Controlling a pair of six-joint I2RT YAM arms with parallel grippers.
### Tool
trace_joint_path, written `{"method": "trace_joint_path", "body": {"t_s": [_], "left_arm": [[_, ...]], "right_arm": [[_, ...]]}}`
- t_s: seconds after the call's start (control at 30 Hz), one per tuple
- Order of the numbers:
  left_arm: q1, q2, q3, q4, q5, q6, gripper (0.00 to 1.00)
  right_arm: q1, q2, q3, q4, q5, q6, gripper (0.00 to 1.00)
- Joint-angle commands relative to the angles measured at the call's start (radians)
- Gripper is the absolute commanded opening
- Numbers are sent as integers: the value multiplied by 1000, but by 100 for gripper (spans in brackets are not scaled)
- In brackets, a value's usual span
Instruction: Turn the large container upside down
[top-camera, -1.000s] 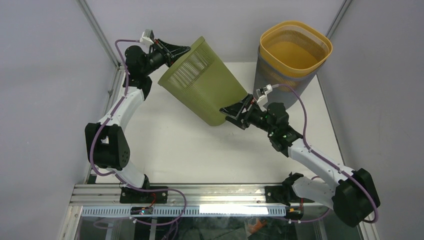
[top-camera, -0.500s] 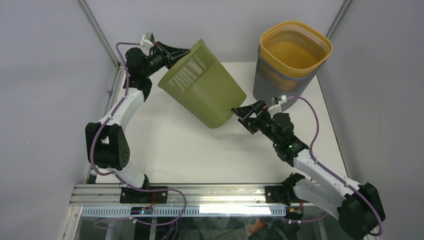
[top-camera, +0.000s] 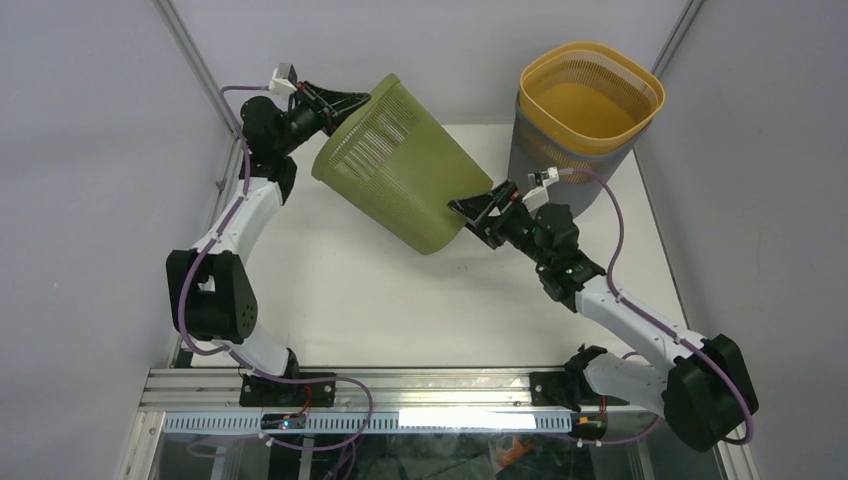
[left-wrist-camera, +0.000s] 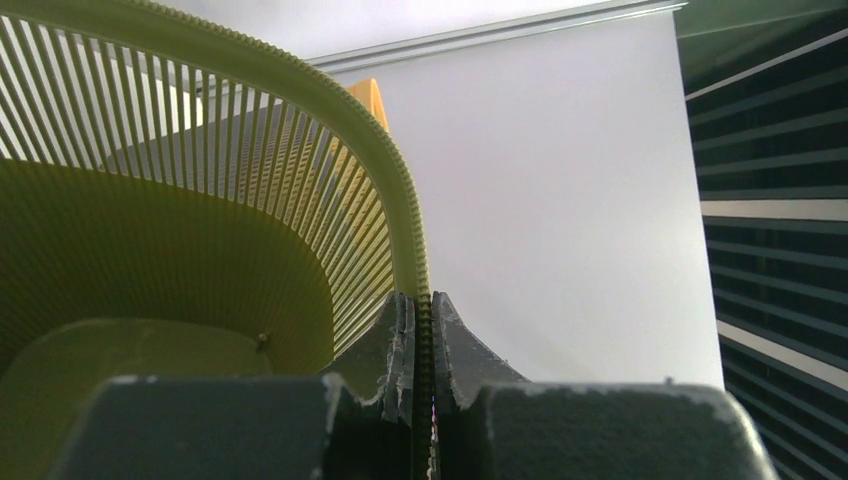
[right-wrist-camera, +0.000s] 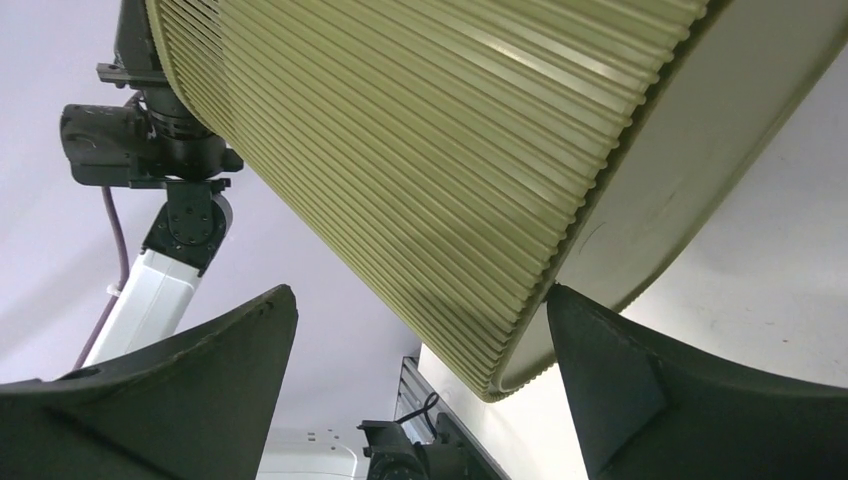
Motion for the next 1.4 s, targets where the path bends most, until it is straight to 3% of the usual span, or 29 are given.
{"method": "trace_joint_path", "body": {"t_s": [0.0, 0.5, 0.73, 0.9, 1.07, 1.37], "left_arm": [[-10, -74, 10, 101, 27, -58, 0], [-22, -39, -58, 71, 120, 22, 0], [-101, -13, -139, 26, 173, 126, 3], [-152, 17, -114, -90, 193, 266, 16], [-189, 44, -19, -346, 171, 512, 27], [-215, 78, 21, -546, 93, 725, 34]], "right_arm": [[3, -61, 119, 105, -46, -16, 98], [17, -208, 228, -84, 2, -66, 97], [22, -271, 197, -152, 59, -63, 97], [24, -288, 197, -173, 72, -68, 97], [32, -289, 232, -198, 77, -97, 96], [42, -278, 294, -221, 77, -140, 96]]}}
